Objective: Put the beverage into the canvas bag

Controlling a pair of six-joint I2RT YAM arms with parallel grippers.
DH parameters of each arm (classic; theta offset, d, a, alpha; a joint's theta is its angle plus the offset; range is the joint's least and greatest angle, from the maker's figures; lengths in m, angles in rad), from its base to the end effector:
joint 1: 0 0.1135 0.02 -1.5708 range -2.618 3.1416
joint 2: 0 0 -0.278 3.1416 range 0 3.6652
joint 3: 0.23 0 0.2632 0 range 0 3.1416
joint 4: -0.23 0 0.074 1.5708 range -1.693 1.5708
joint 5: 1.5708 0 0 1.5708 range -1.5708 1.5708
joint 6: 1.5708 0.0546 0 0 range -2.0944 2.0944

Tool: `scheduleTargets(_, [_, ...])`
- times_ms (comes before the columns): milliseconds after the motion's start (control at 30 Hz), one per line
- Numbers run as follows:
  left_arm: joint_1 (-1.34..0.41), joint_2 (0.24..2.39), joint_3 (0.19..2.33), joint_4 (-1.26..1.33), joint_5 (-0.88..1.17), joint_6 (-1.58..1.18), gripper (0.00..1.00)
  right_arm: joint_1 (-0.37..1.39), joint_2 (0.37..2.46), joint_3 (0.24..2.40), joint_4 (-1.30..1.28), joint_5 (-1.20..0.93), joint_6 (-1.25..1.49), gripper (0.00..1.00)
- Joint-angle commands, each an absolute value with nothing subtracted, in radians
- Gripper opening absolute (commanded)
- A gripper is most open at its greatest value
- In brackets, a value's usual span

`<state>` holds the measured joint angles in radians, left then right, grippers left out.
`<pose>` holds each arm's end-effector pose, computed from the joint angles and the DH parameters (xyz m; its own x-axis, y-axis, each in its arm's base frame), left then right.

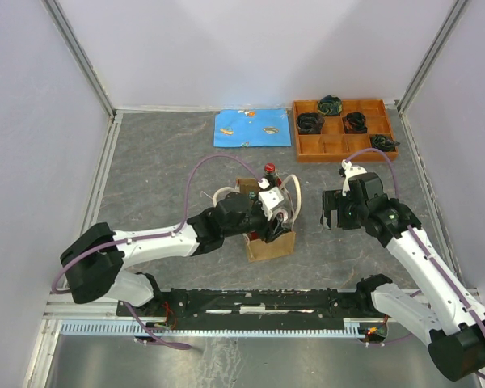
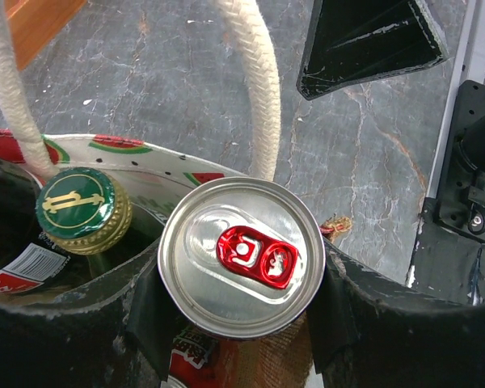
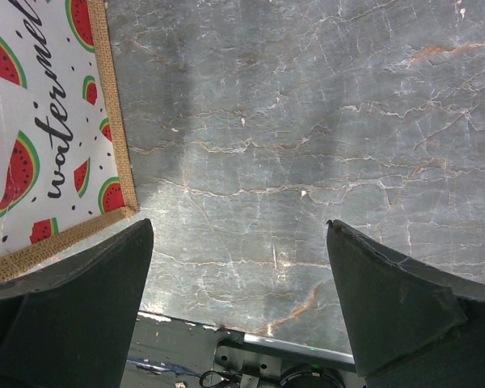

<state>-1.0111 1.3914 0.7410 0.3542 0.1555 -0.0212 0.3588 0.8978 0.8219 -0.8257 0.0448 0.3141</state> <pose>0.1697 -0.2867 0.2423 -0.1743 0.2388 -0.9553 0.9124 0.4041 -0.0655 0.1755 0.0632 0.2705 -0.7988 0.0301 -0.6009 -0.0820 0.9840 0.1583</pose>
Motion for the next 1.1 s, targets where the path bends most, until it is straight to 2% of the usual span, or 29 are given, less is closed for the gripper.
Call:
scheduleTargets(0, [-1.022, 1.404, 0.734, 0.502, 0.078, 0.002, 0.03, 0.355, 0.889, 0.825, -0.809, 0.055, 0.322, 0.96])
scheduleTargets(233, [-1.028, 1.398, 0.728, 0.473, 0.069, -0.008, 0.04, 0.355, 0.881, 0.824, -0.814, 0.061, 0.324, 0.96])
scheduleTargets(267, [-1.029, 1.395, 0.731, 0.46, 0.068, -0.009, 0.09, 0.354, 0.883, 0.824, -0.812, 0.06, 0.325, 0.96])
scheduleTargets(367, [-1.027, 1.383, 0.736, 0.423, 0.074, -0.009, 0.33, 0.356, 0.887, 0.822, -0.806, 0.058, 0.322, 0.96])
scheduleTargets(467, [-1.028, 1.375, 0.736, 0.395, 0.086, -0.004, 0.46, 0.356, 0.892, 0.823, -0.802, 0.054, 0.321, 0.96])
scheduleTargets(867, [-1.027, 1.388, 0.759, 0.351, 0.189, 0.0, 0.75, 0.356, 0.888, 0.823, -0.802, 0.052, 0.321, 0.96])
scheduleTargets(1067, [-1.028, 1.392, 0.767, 0.339, 0.208, 0.0, 0.79, 0.356, 0.885, 0.822, -0.805, 0.053, 0.322, 0.96])
